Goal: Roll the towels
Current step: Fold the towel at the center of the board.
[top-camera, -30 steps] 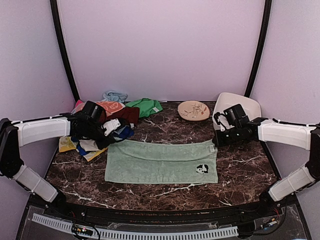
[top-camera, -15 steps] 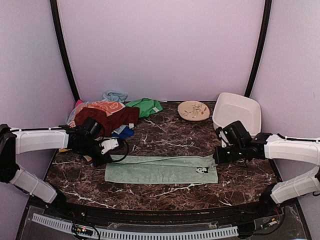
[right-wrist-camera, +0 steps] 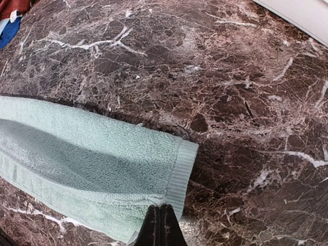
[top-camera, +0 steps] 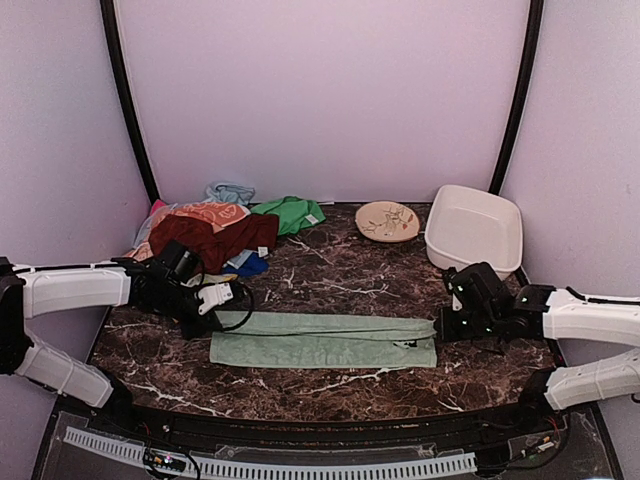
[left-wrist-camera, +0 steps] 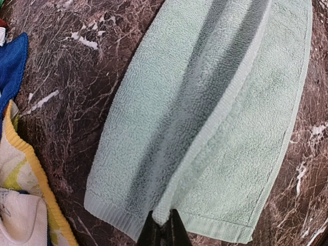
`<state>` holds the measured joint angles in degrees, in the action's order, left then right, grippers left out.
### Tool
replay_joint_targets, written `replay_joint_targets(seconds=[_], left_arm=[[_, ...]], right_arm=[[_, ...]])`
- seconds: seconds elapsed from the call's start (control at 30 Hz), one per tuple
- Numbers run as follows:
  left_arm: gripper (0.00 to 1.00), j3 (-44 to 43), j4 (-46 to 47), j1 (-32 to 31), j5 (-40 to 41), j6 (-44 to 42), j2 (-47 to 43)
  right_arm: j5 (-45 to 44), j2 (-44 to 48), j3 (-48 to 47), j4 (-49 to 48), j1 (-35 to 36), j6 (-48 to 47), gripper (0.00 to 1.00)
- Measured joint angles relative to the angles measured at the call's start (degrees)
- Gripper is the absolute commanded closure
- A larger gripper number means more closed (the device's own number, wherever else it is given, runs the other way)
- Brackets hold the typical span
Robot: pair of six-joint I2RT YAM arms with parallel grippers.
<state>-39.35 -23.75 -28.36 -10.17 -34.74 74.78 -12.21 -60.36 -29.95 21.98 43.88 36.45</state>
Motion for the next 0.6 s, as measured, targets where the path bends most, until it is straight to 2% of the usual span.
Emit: replay_joint_targets(seconds=[0.37,0.6], left_arm=[[1.00,2.3,0.1,-0.1,-1.2,0.0,-1.4],[1.00,3.9,0.1,-0.5,-2.5,-0.8,-5.2]], right_arm=[[-1.6,4.2,3.6,0.1,3.9,2.3,1.00],[-2.4,4.8,4.4,0.4,6.7,3.5,1.00]])
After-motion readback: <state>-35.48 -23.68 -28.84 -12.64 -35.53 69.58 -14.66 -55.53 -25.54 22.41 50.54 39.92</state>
